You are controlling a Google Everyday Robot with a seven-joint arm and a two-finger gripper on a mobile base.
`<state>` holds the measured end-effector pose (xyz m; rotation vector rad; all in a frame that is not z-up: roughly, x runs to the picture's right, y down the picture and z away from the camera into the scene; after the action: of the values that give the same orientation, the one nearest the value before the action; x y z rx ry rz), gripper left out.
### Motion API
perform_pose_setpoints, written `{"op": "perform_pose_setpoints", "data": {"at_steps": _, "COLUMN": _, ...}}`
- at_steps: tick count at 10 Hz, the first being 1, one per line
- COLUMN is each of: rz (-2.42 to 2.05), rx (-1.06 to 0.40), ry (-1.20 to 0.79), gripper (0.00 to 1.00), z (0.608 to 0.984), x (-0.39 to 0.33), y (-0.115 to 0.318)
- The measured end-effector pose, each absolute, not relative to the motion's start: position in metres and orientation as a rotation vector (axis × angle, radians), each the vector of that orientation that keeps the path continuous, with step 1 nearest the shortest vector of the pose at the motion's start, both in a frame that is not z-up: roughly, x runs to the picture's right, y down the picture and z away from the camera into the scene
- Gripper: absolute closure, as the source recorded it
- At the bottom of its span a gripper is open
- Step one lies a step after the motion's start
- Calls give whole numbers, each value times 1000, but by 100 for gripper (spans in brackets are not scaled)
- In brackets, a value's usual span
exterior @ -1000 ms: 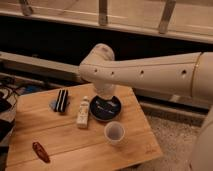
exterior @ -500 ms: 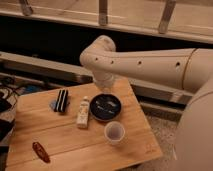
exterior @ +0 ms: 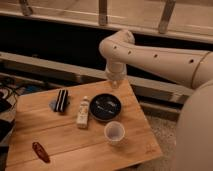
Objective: Move the arm in a circular motion
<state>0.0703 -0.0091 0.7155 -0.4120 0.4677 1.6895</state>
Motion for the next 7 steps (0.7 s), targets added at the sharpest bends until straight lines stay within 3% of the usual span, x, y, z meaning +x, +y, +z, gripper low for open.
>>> {"op": "perform_pose_setpoints", "data": {"at_steps": 3, "rz": 1715, "rx": -396, "ry": 472, "gripper": 96, "z": 704, "x": 110, "y": 7}}
{"op": "perform_pose_setpoints", "data": {"at_steps": 7, "rz": 1638, "rx": -405, "ry": 465, "gripper": 96, "z": 683, "x": 72, "y": 42}}
